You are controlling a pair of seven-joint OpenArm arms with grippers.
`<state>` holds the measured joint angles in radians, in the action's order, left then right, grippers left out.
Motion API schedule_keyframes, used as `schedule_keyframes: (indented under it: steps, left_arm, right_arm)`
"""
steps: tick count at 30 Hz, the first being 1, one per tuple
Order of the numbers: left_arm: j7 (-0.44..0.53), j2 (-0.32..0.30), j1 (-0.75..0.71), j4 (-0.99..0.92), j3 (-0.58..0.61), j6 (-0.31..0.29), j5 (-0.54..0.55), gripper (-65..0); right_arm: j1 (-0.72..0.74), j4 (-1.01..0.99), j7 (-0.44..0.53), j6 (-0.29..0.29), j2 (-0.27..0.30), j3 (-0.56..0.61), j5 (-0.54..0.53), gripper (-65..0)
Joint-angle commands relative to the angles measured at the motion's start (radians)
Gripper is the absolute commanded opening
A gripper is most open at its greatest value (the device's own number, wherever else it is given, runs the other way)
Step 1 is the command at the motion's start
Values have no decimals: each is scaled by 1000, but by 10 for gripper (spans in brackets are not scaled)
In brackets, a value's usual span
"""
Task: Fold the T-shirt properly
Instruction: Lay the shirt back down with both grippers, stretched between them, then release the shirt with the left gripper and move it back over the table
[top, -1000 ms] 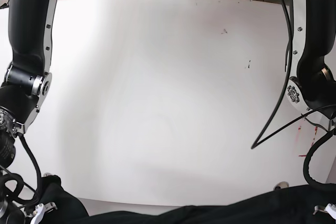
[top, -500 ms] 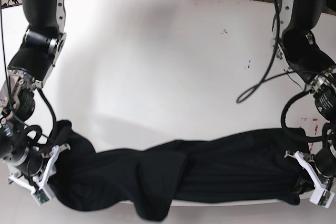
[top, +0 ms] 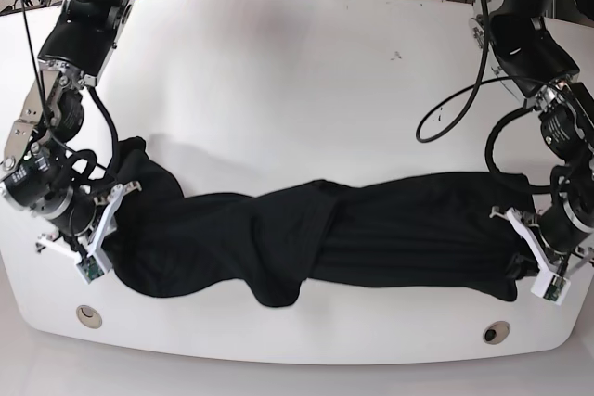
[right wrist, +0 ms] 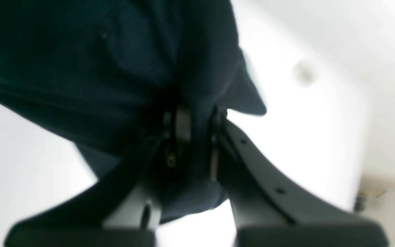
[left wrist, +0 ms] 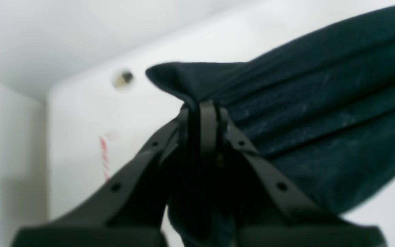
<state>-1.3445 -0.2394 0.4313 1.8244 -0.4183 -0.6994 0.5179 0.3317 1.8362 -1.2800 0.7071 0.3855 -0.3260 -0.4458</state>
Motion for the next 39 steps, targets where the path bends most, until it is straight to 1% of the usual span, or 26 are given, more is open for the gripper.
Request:
schedule_keyframes:
  steps: [1,5,7,15,17,23,27,33,37,39]
  left_arm:
    - [17,-23,-21,34,-15,1,-36,-649]
    - [21,-21,-96,46,-23,1,-26,-650]
    - [11,-21,-168,46,-32,1,-9,-648]
    - [15,-19,-281,49,-58,1,12,-649]
    - [11,-23,-346,45,-69,1,41,-642]
    - [6,-28,-411,43,-80,1,61,-641]
    - [2,-43,-446,36,-82,1,72,-638]
    - [-3,-86,-496,22,-86,1,73,-625]
    - [4,-107,-504,14,-92,1,71,-612]
    - [6,-145,-484,-9,-109,1,72,-619]
  right_arm:
    - [-25,18,14,-9,19,-19,67,-650]
    - [-100,18,34,-9,6,-26,66,-650]
    - [-180,8,35,-9,-4,-30,44,-650]
    - [-292,9,38,-9,-17,-40,36,-650]
    - [-356,9,29,-9,-19,-38,16,-645]
    - [-407,6,28,-9,-27,-46,11,-645]
    - [-427,-1,22,-9,-42,-53,4,-639]
    - [-439,-16,14,-9,-72,-63,-7,-613]
    - [-433,-24,12,-9,-78,-62,-14,-602]
    - [-409,-27,15,-9,-69,-62,-27,-623]
